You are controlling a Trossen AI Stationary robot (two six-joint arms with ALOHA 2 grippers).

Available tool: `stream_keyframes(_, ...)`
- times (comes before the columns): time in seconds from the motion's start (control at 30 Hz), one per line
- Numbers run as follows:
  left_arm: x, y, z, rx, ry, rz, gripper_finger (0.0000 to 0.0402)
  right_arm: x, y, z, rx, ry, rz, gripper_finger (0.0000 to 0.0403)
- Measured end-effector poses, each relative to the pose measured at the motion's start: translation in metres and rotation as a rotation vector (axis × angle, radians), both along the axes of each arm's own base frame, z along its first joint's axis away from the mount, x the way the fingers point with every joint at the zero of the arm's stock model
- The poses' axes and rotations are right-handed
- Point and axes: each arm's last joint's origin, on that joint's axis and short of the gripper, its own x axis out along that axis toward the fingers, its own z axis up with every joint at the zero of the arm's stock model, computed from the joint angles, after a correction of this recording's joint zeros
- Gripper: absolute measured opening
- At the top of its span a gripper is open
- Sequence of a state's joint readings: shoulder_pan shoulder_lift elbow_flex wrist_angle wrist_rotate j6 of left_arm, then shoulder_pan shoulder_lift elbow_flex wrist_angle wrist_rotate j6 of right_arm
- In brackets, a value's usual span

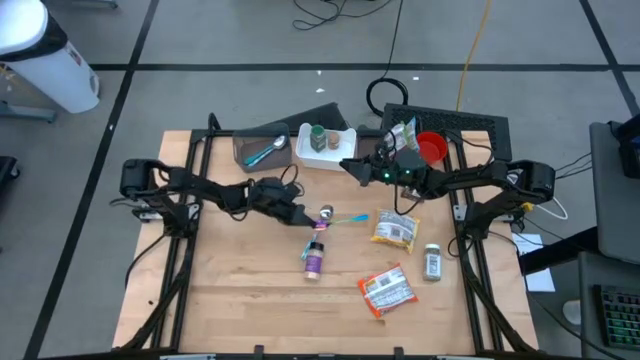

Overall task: Pick & Place Food Item
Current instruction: Put the blue spoon into the left black bin

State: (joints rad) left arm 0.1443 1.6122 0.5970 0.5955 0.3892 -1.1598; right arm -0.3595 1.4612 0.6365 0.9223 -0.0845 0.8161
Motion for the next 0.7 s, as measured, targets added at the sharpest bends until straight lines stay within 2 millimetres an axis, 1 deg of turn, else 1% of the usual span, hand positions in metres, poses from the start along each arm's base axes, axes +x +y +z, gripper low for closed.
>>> stream_keyframes(0.07,0.006,0.004,0.020,0.066,-0.011,-0.032,0.0005,-0.001,0.000,0.009,-0.074,-0.072,0.072,0.0169)
stream_keyframes(0.13,0.009,0.010,0.041,0.159,0.022,-0.063,0.0004,-0.005,-0.002,0.019,-0.132,-0.159,0.126,0.0169)
stream_keyframes(0.2,0.009,0.015,0.062,0.267,0.099,-0.099,0.0004,-0.009,-0.006,0.031,-0.147,-0.210,0.150,0.0169)
stream_keyframes(0.27,0.009,0.021,0.083,0.380,0.198,-0.143,0.0004,-0.012,-0.010,0.044,-0.158,-0.212,0.174,0.0169)
stream_keyframes(0.33,0.008,0.028,0.107,0.503,0.276,-0.184,0.0003,-0.014,-0.013,0.057,-0.187,-0.162,0.215,0.0169)
stream_keyframes(0.43,0.007,0.037,0.141,0.681,0.340,-0.234,0.0004,-0.012,-0.011,0.083,-0.290,-0.036,0.270,0.0169)
stream_keyframes(0.53,0.005,0.049,0.170,0.805,0.366,-0.281,0.0003,-0.007,-0.006,0.109,-0.414,0.115,0.329,0.0169)
stream_keyframes(0.6,0.004,0.058,0.191,0.878,0.357,-0.280,0.0003,-0.004,-0.002,0.126,-0.481,0.192,0.365,0.0169)
stream_keyframes(0.7,0.002,0.070,0.216,0.986,0.363,-0.288,0.0003,0.002,0.002,0.148,-0.557,0.230,0.403,0.0169)
